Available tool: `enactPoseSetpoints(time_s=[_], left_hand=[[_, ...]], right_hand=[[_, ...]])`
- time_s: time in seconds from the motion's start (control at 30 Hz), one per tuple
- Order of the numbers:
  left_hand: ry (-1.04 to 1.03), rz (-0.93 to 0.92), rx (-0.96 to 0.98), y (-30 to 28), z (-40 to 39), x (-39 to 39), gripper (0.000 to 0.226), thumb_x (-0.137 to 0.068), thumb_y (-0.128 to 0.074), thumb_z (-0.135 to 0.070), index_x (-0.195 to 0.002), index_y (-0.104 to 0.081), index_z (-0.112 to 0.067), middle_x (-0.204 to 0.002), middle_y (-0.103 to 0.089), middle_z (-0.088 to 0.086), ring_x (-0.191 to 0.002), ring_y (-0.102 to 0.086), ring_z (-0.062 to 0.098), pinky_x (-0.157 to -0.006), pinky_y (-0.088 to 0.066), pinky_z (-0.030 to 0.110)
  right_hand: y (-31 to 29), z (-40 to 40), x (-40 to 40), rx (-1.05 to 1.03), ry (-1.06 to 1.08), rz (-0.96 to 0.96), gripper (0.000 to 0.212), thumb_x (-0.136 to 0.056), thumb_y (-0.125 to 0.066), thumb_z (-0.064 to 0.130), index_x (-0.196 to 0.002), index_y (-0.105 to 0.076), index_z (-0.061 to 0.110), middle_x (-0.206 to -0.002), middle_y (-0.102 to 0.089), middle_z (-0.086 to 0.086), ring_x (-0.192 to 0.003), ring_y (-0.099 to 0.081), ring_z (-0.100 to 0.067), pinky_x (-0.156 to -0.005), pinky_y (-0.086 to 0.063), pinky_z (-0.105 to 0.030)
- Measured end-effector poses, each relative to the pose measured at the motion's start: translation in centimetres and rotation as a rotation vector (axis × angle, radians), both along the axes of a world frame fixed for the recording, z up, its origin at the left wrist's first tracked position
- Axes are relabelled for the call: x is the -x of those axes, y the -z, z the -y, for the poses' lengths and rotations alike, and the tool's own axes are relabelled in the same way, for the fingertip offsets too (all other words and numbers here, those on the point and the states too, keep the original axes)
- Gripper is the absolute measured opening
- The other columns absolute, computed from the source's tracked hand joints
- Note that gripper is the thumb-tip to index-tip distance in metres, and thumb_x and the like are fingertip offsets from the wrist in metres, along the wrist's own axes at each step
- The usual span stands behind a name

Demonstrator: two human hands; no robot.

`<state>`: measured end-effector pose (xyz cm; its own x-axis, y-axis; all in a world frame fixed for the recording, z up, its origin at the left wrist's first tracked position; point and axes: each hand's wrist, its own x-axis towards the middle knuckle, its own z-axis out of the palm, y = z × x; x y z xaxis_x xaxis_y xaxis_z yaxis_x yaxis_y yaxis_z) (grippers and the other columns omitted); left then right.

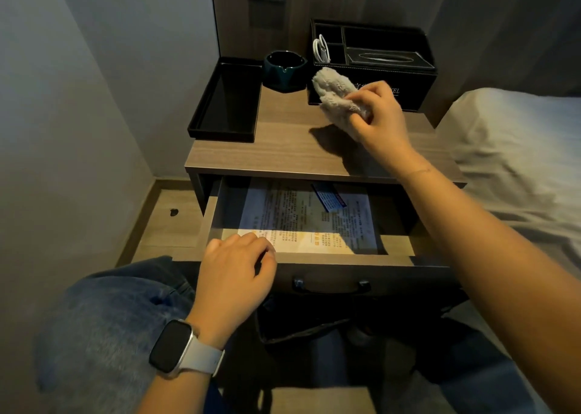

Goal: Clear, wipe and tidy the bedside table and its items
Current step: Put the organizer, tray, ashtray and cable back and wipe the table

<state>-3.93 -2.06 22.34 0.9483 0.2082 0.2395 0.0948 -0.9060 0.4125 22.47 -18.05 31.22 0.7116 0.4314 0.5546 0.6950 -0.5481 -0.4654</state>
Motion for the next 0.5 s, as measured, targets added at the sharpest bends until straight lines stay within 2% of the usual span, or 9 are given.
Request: enactPoseSetpoints(time_s=[0.1,0.17,0.27,0.33,0.43,0.5], left_hand=[[0.013,-0.003,0.002,0.0,0.0,0.0,0.033,-0.088,-0.030,-0.041,-0.087,-0.061,-0.032,-0.086,-0.062,-0.015,-0.085,-0.055,0.006,-0.077,-0.033,0.029],[0.019,-0.005,-0.005,0.0,-0.1,0.0,0.030,-0.088,-0.031,-0.041,-0.086,-0.060,-0.032,-0.083,-0.060,-0.014,-0.084,-0.054,0.007,-0.076,-0.031,0.029],[0.026,-0.015,-0.013,-0.1,-0.1,0.1,0.029,-0.088,-0.031,-0.042,-0.087,-0.058,-0.033,-0.084,-0.058,-0.016,-0.085,-0.052,0.006,-0.076,-0.030,0.029],[0.038,-0.018,-0.017,-0.1,-0.1,0.3,0.031,-0.088,-0.031,-0.046,-0.090,-0.059,-0.033,-0.086,-0.057,-0.016,-0.087,-0.052,0.006,-0.078,-0.031,0.030],[0.059,0.003,-0.050,0.0,-0.1,0.6,0.033,-0.088,-0.034,-0.053,-0.094,-0.060,-0.034,-0.087,-0.056,-0.019,-0.087,-0.051,0.005,-0.076,-0.028,0.028],[0.070,0.020,-0.073,0.2,0.0,0.9,0.034,-0.089,-0.036,-0.056,-0.099,-0.060,-0.034,-0.092,-0.058,-0.020,-0.090,-0.052,0.003,-0.077,-0.025,0.025]], right_hand=[[-1.1,2.0,5.0,0.009,-0.250,-0.038,0.024,-0.087,-0.059,0.010,-0.110,-0.065,0.008,-0.114,-0.051,-0.004,-0.107,-0.048,-0.008,-0.093,-0.039,-0.012],[-0.4,2.8,7.1,0.120,-0.344,-0.184,0.023,-0.087,-0.061,0.011,-0.110,-0.066,0.010,-0.115,-0.053,-0.003,-0.107,-0.050,-0.008,-0.093,-0.043,-0.016],[2.4,3.3,8.0,0.513,-0.328,-0.392,0.026,-0.088,-0.063,0.027,-0.114,-0.066,0.023,-0.130,-0.050,0.004,-0.115,-0.049,-0.008,-0.099,-0.045,-0.031],[3.7,3.7,8.4,0.676,-0.297,-0.449,0.032,-0.089,-0.061,0.040,-0.120,-0.064,0.031,-0.139,-0.046,0.008,-0.125,-0.045,-0.009,-0.103,-0.040,-0.032],[4.6,4.9,10.1,0.545,-0.215,-0.457,0.035,-0.092,-0.057,0.041,-0.125,-0.061,0.030,-0.135,-0.052,0.010,-0.124,-0.046,-0.006,-0.100,-0.037,-0.025],[5.2,6.1,12.5,0.381,-0.159,-0.371,0.030,-0.093,-0.056,0.035,-0.119,-0.065,0.026,-0.125,-0.059,0.011,-0.119,-0.051,-0.005,-0.101,-0.042,-0.028]])
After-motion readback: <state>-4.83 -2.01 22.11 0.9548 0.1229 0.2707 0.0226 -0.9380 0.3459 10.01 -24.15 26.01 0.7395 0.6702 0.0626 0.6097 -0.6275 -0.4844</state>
